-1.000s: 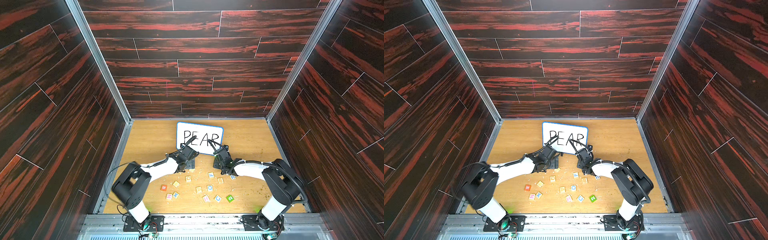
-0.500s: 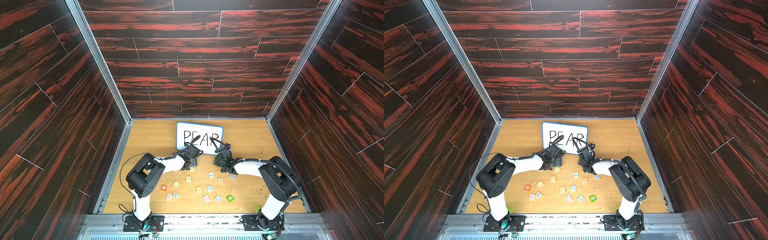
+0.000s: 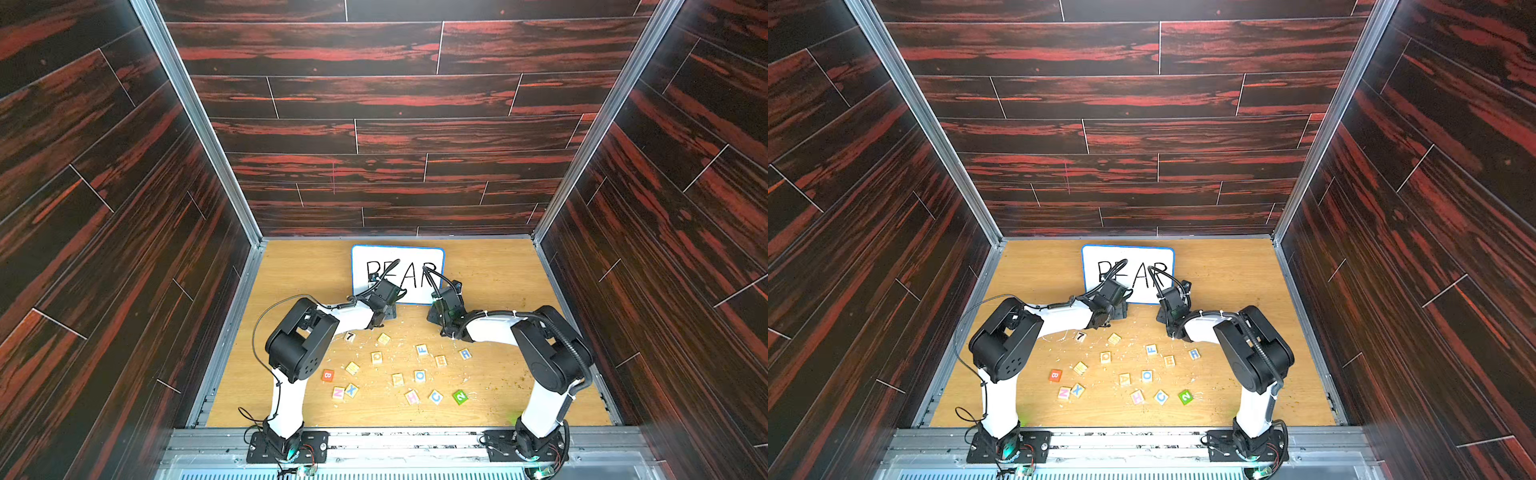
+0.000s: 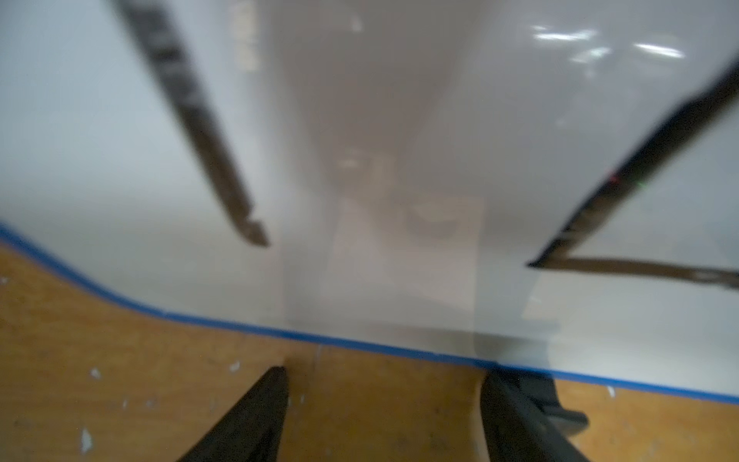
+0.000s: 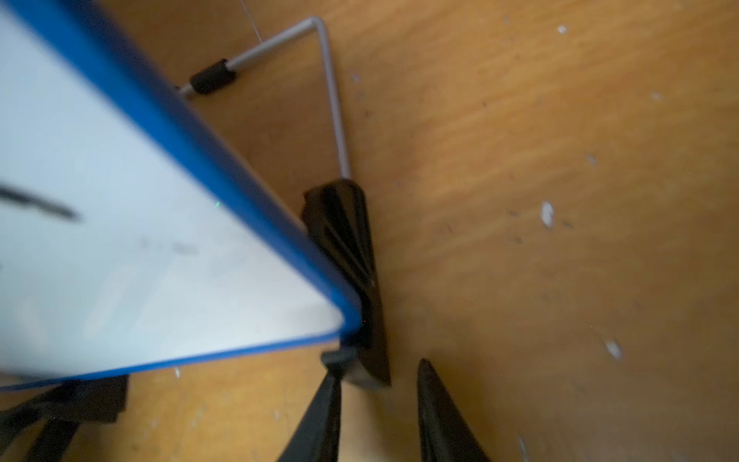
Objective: Spell the uppercase word “pear” with letter blocks
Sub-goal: Move the distractor to the center of the board.
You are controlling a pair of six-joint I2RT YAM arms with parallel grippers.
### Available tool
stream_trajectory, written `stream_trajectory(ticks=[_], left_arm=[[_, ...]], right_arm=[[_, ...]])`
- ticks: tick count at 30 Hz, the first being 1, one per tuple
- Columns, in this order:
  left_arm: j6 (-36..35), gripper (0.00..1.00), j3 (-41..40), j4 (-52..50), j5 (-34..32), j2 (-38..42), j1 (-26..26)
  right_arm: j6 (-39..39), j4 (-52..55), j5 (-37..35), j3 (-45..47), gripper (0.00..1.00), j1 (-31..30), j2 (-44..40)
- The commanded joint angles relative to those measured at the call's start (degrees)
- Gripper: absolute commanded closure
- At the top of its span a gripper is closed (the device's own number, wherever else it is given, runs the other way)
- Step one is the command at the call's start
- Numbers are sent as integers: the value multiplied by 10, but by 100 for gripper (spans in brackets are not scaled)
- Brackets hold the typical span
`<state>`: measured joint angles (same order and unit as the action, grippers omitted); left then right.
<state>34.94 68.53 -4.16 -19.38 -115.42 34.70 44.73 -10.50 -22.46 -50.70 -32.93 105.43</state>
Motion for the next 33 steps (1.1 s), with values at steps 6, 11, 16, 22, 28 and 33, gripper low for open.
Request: stream_trajectory(ticks=[6, 11, 16, 22, 28, 33], left_arm=[[-1, 22, 39, -20, 27, -48, -22], [-6, 22, 63, -21, 34, -65, -31], [-11, 22, 85, -28, 38, -77, -38], [-20, 22, 73, -31, 35, -48, -39], [-18, 22, -3, -16, 50, 49, -39], [-11, 21, -89, -4, 69, 154, -38]], right_arm=[[-16, 19, 36, -23, 67, 36, 57], [-26, 18, 45, -48, 67, 50, 79], [-34, 24, 51, -70, 68, 61, 92], [-39, 31, 50, -60, 67, 64, 64], [-47, 46, 47, 1, 52, 63, -38], [-89, 70, 43, 56, 45, 62, -145]])
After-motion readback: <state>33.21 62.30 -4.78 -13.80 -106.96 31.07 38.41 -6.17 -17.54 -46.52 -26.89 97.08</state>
